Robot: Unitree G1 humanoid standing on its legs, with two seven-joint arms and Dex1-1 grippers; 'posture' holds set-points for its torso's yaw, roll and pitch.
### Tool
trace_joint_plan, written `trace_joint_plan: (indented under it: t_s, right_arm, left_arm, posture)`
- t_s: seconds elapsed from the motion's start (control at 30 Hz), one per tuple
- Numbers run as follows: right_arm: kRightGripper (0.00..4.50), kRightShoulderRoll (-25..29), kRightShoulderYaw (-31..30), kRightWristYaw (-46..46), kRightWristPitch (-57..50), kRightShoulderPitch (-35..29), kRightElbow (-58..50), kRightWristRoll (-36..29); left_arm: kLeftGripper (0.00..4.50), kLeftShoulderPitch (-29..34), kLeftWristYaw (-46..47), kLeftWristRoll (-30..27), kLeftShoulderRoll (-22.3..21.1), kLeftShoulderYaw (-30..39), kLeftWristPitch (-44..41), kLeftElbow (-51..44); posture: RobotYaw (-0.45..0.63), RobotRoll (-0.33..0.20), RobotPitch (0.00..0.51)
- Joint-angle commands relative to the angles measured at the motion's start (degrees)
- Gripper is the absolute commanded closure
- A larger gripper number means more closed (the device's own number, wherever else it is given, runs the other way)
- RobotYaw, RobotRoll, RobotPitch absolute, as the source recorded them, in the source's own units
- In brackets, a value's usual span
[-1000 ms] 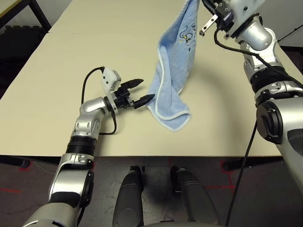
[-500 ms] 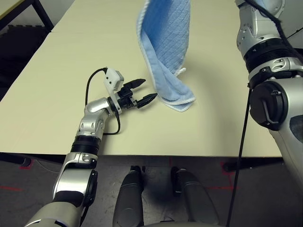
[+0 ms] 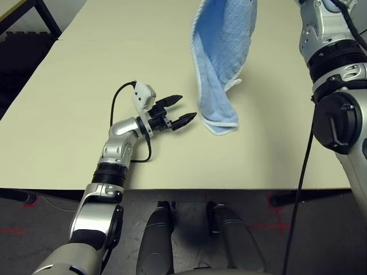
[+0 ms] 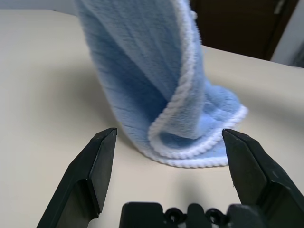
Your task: Fold the towel and set it aside.
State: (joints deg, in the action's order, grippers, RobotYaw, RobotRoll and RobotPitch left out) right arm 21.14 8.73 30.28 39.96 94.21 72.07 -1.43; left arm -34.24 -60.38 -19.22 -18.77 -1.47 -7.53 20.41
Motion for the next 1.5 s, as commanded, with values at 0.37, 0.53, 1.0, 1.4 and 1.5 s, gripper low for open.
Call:
trace_joint_plan:
  t_s: [0.37, 0.53, 1.0, 1.4, 1.5]
  right_arm:
    - [4.48, -2.2, 0.4, -0.6, 0.3, 0.2, -1.0, -0.4]
    - [4.48, -2.0, 0.7, -0.3, 0.6, -0.3, -1.8, -0.9]
    - [4.48, -1.8, 0.9, -0.1, 0.3, -0.5, -1.8, -1.0]
    - [4.48, 1.7, 0.1, -6.8, -3.5, 3.8, 1.0, 3.0]
    - [4.48, 1.8, 0.1, -7.1, -3.4, 4.3, 1.0, 3.4]
  left_arm:
    - [0.00, 3.7, 2.1, -3.2, 0.4, -1.9, -11.9, -10.7]
    - [0.00, 1.1, 5.8, 0.8, 1.1, -2.3, -7.4, -4.7]
    - [0.00, -2.0, 3.8, -4.7, 5.7, -1.8, -9.4, -6.0]
    - [0.00, -0.1, -0.9, -8.4, 2.6, -6.0, -19.7, -16.0]
    - [0.00, 0.1, -1.2, -8.0, 2.5, -6.9, -19.9, -16.0]
  posture:
    - [-0.01, 0.000, 0.240]
    - [-0.03, 0.000, 0.240]
    - [-0.02, 0.000, 0.232]
    - [-0.02, 0.000, 0.230]
    - [-0.02, 0.000, 0.230]
